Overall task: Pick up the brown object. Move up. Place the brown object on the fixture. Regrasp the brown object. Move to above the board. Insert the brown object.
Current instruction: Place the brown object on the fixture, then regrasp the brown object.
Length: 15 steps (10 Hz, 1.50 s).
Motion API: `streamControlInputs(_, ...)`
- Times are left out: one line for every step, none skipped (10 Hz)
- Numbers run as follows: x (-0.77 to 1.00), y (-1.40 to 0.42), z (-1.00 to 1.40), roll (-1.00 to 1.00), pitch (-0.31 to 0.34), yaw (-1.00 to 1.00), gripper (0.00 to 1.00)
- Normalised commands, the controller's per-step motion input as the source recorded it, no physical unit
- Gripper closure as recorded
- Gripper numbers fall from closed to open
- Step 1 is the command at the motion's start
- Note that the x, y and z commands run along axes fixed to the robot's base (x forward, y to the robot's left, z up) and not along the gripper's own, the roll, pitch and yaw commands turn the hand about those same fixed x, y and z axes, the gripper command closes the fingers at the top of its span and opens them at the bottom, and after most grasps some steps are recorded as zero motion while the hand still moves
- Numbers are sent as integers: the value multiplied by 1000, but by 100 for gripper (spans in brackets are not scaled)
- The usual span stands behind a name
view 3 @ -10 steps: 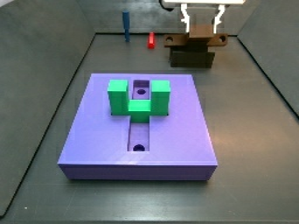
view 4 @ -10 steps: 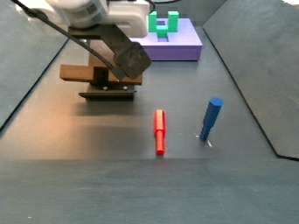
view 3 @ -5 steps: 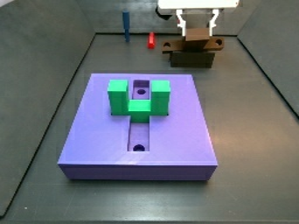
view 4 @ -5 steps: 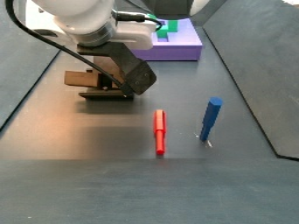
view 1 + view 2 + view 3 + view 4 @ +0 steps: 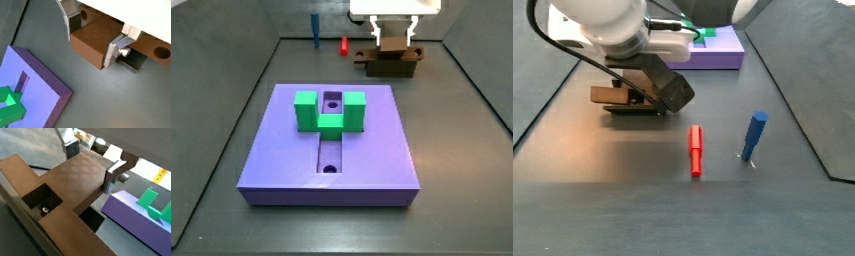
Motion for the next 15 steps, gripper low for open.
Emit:
streamControlInputs(-23, 6, -234, 0, 0, -34, 100)
streamControlInputs(-26, 14, -134, 0, 0, 0, 100)
streamControlInputs(0, 0, 0, 0, 0, 0, 100)
streamControlInputs(0, 0, 0, 0, 0, 0, 0)
streamControlInputs(0, -34, 0, 0, 0, 0, 0)
streamControlInputs(-31, 0, 363, -423, -331, 0, 0)
streamControlInputs(9, 0, 709, -406, -174, 6, 0)
streamControlInputs(-111, 0, 926, -174, -426, 0, 0)
streamControlInputs(0, -191, 809, 134, -431, 0, 0)
streamControlInputs(-43, -400, 617, 854, -460, 0, 0)
streamControlInputs(-120, -380, 511, 1000, -240, -80, 0)
streamControlInputs(0, -303, 354, 1000, -111, 0, 0)
streamControlInputs(51, -217, 146, 1000, 86, 120, 0)
streamControlInputs(37, -140, 74, 1000, 194, 154, 0)
streamControlInputs(77, -134, 74, 1000, 194, 131, 0)
